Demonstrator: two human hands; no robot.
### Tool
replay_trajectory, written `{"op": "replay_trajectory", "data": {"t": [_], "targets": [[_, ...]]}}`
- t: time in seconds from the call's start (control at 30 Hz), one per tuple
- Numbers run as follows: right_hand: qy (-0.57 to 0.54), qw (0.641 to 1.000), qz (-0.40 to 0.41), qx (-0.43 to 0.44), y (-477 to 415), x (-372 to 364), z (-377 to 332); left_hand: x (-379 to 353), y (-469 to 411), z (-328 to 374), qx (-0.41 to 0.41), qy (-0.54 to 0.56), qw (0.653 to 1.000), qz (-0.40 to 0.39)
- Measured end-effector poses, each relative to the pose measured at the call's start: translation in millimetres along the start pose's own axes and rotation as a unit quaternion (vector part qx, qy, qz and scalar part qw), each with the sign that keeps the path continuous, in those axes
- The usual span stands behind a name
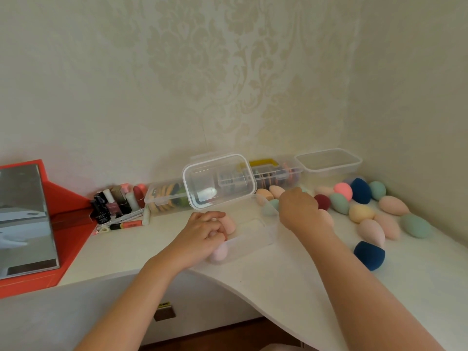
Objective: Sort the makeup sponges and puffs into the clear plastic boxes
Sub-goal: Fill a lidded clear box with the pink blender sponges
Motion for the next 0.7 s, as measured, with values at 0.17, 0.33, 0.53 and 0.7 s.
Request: {"op": "replay_trajectory", "data": {"t": [0.17, 0.33, 0.53, 0.7], "targets": [[-0.091, 0.995, 0.04, -0.021, 3, 14, 10, 0, -1, -1, 0.001, -0.001, 1.0, 0.01], [-0.27, 0.949, 0.151, 0.061, 4, 46, 7, -1, -1, -1, -0.003, 0.003, 1.0, 0.012], [-0.315, 0.91, -0.004, 0.269, 17, 21, -50, -2, -2, 4, -0.011, -0.004, 1.0, 0.012], [-0.252, 0.926, -0.052, 0.277, 14, 4, -58, -4, -1, 4, -0.007, -0.002, 1.0, 0.001]]}}
Point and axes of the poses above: each hand's wrist, its own y-axis away from the middle knuckle, its own x-axis out of the back of the hand, z = x × y, the point moved 7 cm from there along -y, towards the middle knuckle, and after that the axes turned 10 degrees about y, right-handed, at the moved point
